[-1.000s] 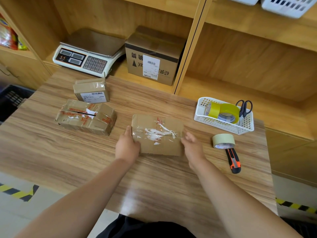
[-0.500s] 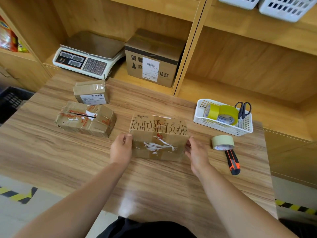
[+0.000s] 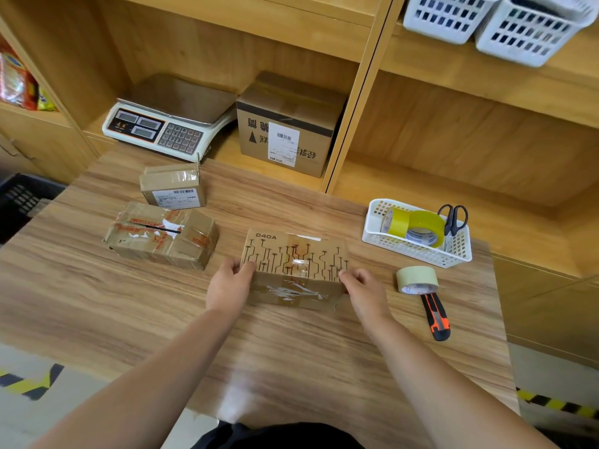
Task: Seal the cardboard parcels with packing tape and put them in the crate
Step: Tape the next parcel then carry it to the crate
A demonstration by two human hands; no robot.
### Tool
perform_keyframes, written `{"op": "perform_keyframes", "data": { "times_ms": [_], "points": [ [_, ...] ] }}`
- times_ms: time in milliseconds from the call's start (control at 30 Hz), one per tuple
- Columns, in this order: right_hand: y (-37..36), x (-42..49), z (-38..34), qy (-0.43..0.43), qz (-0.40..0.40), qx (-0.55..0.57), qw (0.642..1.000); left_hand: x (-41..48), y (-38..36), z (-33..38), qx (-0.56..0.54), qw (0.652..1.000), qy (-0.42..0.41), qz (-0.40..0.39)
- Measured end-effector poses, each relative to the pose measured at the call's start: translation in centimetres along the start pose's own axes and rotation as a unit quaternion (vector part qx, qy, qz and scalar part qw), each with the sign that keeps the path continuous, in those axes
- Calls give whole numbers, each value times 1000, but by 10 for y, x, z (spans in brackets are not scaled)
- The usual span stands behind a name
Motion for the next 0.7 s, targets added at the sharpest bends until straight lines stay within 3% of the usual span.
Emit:
{"op": "perform_keyframes", "data": {
  "times_ms": [100,200,267,367,433,533,700],
  "points": [
    [-4,-6,-4,33,1,-82,996,-2,-4,-2,10,1000,5,-17],
    [-8,-26,-34,189,75,-204,957,-4,-2,13,95,992,-81,7],
    [-23,-38,-52,277,73,-250,925,-7,-6,38,191,959,-210,17],
    [-48,-38,-62,312,27,-283,907,-6,-34,58,336,877,-337,-59],
    [-56,-34,-65,325,39,-304,895,-3,-46,58,394,848,-339,-101],
    [-56,-29,-68,328,73,-329,882,1,-50,56,430,835,-319,-124],
    [-59,-25,-75,309,101,-337,883,5,-43,65,380,863,-319,-96]
  ]
}}
Point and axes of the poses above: each hand's wrist, its own x-axis towards the middle knuckle, its own y-axis out of the back of the hand, z = x × y, the point moved 7 cm from there along x, towards the middle knuckle, and after that the axes turned 13 degrees about -y, right-handed, at the moved point
